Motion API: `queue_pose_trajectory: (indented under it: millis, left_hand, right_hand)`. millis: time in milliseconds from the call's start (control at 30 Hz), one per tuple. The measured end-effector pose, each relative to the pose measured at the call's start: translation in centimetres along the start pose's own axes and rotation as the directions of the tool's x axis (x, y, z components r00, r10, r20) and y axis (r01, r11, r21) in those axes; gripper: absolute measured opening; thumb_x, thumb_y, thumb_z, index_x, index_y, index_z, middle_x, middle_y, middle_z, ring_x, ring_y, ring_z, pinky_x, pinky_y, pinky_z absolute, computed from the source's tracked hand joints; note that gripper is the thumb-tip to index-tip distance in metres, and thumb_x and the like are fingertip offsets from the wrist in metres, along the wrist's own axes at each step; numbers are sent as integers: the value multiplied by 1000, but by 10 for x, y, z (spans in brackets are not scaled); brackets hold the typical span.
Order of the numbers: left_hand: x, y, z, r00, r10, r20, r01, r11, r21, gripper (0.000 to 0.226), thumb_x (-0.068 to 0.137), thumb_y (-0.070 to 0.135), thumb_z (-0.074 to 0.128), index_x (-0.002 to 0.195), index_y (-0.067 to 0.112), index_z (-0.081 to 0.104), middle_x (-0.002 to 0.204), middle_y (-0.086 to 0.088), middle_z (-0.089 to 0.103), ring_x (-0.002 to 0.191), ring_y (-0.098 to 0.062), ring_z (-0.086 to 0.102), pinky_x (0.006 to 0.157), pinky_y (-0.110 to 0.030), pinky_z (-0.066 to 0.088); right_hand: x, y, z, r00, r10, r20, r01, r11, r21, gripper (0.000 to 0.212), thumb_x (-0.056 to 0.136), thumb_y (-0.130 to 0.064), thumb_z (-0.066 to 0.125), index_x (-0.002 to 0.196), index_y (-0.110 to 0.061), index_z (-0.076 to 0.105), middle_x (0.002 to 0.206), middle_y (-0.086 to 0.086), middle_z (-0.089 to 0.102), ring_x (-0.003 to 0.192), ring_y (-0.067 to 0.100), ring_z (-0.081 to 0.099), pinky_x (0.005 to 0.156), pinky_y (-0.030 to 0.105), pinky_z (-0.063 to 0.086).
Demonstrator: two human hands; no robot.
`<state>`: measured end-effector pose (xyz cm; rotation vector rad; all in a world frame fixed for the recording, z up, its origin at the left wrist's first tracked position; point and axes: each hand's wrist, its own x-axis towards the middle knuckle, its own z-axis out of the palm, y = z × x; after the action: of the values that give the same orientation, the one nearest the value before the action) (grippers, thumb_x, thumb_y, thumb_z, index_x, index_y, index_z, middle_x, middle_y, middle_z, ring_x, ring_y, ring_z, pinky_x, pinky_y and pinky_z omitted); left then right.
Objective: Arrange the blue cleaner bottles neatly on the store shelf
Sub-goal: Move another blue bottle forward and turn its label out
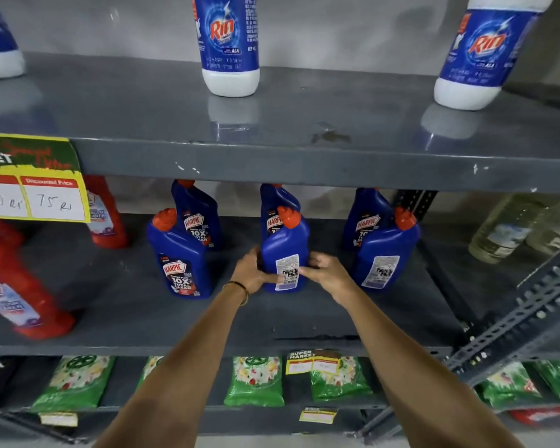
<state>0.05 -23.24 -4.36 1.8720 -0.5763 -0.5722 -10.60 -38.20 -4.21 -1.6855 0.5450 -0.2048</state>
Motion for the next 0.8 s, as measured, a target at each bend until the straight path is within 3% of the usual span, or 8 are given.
queue_pose_trajectory:
  millis: [167,233,300,400,500,600,700,800]
  left_hand:
    - [-11,1,13,979,88,-182,-96,995,-35,62,48,18,88,96,7,51,100,-14,68,88,-29,66,78,-49,55]
    - [-15,6,21,961,105,-255,-108,994,3,57,50,26,86,88,8,49,91,-11,68,80,-28,65,68,-44,55]
    - [-18,12,29,934,124,-334,-116,992,43,50,53,32,83,80,14,44,80,-4,64,70,-23,60,55,-32,48]
    - [-26,17,41,903,213,-373,-179,976,125,46,56,34,78,74,25,37,72,4,56,62,-15,53,48,-19,32]
    - [-28,17,38,933,243,-267,-227,970,87,45,53,34,83,69,29,41,69,6,58,59,-7,55,48,-16,40]
    - [-24,10,18,995,96,22,-89,971,-224,33,61,14,82,79,19,55,87,-6,63,78,-15,63,68,-25,56]
    - [-22,0,3,970,-46,239,118,948,-295,54,72,5,72,121,8,49,120,-11,53,112,-23,56,97,-35,47]
    - [-22,-3,3,896,-64,439,240,903,-357,61,79,-1,63,133,9,38,127,-9,52,118,-24,53,104,-39,42]
  right_hand:
    - [-2,-21,-8,996,-65,60,62,997,50,40,84,2,59,123,-4,54,120,16,63,99,15,61,75,15,53]
    - [-7,-28,-5,992,-77,104,68,994,90,46,82,-3,64,124,-15,53,113,0,66,96,6,64,75,15,53]
    - [-11,-33,2,986,-88,144,69,989,132,48,77,-7,71,116,-29,53,107,-12,66,94,-3,65,75,14,53]
    - [-11,-35,13,991,-88,101,74,988,133,57,70,-17,77,121,-21,52,116,0,66,106,12,63,91,30,53]
    - [-11,-34,11,996,-88,29,83,987,138,57,67,-23,79,119,-18,55,112,4,68,102,19,66,84,32,55]
    - [-14,-27,-3,990,-119,72,111,988,112,51,63,-27,79,110,-20,62,106,-1,71,98,15,67,82,29,53]
    - [-15,-20,-12,977,-109,184,66,971,228,40,67,-23,76,106,-22,66,102,-1,73,99,17,68,87,33,53]
    - [-16,-20,-14,953,-91,288,-16,936,351,31,70,-16,71,100,-23,70,97,-2,74,96,17,68,83,30,55]
